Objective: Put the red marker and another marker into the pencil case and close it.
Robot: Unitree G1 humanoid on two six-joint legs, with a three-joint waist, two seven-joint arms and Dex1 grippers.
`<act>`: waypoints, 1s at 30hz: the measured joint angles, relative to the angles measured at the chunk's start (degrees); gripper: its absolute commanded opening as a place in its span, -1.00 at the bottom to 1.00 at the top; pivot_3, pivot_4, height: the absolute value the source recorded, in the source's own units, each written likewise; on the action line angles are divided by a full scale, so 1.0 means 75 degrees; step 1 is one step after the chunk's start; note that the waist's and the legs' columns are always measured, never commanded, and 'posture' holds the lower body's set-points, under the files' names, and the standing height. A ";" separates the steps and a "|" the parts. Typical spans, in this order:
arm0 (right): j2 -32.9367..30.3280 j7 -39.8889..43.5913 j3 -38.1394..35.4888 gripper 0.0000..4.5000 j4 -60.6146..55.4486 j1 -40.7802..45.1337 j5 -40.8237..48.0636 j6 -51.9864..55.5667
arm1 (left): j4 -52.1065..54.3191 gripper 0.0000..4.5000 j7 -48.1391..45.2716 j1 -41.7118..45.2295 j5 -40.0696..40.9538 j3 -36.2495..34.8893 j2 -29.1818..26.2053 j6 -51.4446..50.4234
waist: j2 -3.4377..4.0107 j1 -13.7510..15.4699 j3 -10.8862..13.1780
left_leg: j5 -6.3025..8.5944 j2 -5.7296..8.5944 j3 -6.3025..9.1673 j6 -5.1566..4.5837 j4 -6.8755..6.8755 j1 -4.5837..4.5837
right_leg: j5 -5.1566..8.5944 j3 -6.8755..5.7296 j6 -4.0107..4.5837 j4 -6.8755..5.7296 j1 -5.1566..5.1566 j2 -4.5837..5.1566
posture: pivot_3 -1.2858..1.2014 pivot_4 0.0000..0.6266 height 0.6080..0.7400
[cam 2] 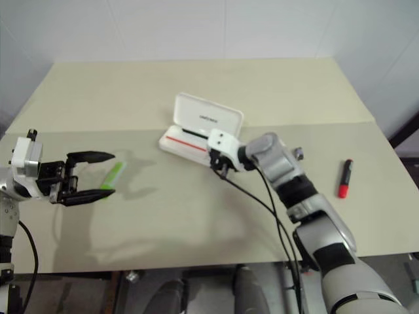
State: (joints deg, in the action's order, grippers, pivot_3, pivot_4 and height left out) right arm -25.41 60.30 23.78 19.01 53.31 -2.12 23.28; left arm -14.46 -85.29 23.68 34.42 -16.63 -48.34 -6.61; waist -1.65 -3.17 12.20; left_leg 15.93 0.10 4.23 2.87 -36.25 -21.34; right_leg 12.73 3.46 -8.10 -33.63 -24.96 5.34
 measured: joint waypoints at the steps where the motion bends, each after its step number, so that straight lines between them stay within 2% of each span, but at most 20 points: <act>1: -0.0152 0.0032 0.0002 -0.98 -0.0365 -0.0152 -0.0038 -0.0203 | -0.0005 1.00 -0.0019 0.0036 0.0000 0.0014 0.0013 -0.0006 | 0.0000 -0.0001 0.0000 | 0.0001 0.0000 -0.0001 0.0002 0.0000 -0.0002 | 0.0000 -0.0001 0.0000 0.0000 -0.0004 0.0000 | 0.03 -0.52 1.00; 5: -0.1233 0.0298 0.0012 -0.98 -0.2604 -0.1226 -0.0271 -0.1006 | -0.0046 1.00 -0.0084 0.0113 0.0011 0.0042 0.0092 -0.0036 | -0.0001 0.0011 0.0000 | 0.0003 0.0000 -0.0004 0.0004 0.0004 -0.0016 | 0.0011 -0.0004 -0.0007 -0.0002 -0.0023 0.0001 | 0.03 -0.52 1.00; 12: -0.2697 0.1367 0.0126 -0.98 -0.5217 -0.3002 -0.0106 -0.0570 | -0.0312 1.00 -0.0089 0.0282 0.0016 0.0176 0.0190 -0.0065 | -0.0004 0.0010 0.0000 | 0.0003 0.0000 -0.0006 0.0003 -0.0024 -0.0010 | 0.0018 -0.0002 -0.0002 0.0008 -0.0017 0.0000 | 0.03 -0.52 1.00; 19: -0.2749 0.1348 0.0172 -0.98 -0.5514 -0.3154 -0.0250 -0.0427 | -0.0493 1.00 -0.0090 0.0480 0.0014 0.0399 0.0351 -0.0049 | -0.0006 0.0002 0.0000 | -0.0002 -0.0004 -0.0007 -0.0002 -0.0035 0.0036 | 0.0033 0.0000 0.0025 0.0010 0.0034 -0.0004 | 0.03 -0.52 1.00; 30: -0.2165 0.1069 0.0367 -0.98 -0.4670 -0.3049 -0.0517 -0.0586 | -0.0581 1.00 -0.0090 0.0609 0.0002 0.0559 0.0407 -0.0012 | -0.0023 -0.0039 -0.0011 | -0.0004 -0.0010 -0.0006 -0.0004 -0.0042 0.0048 | 0.0021 0.0000 0.0024 0.0002 0.0042 -0.0010 | 0.03 -0.52 1.00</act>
State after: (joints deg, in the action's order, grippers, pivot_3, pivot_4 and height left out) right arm -41.65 68.32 26.53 -16.01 30.45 -6.01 18.88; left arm -18.81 -85.96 28.25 34.44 -12.44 -45.29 -6.70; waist -1.83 -3.46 12.12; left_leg 15.90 0.03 4.18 2.84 -36.56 -20.98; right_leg 12.89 3.46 -7.93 -33.61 -24.64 5.26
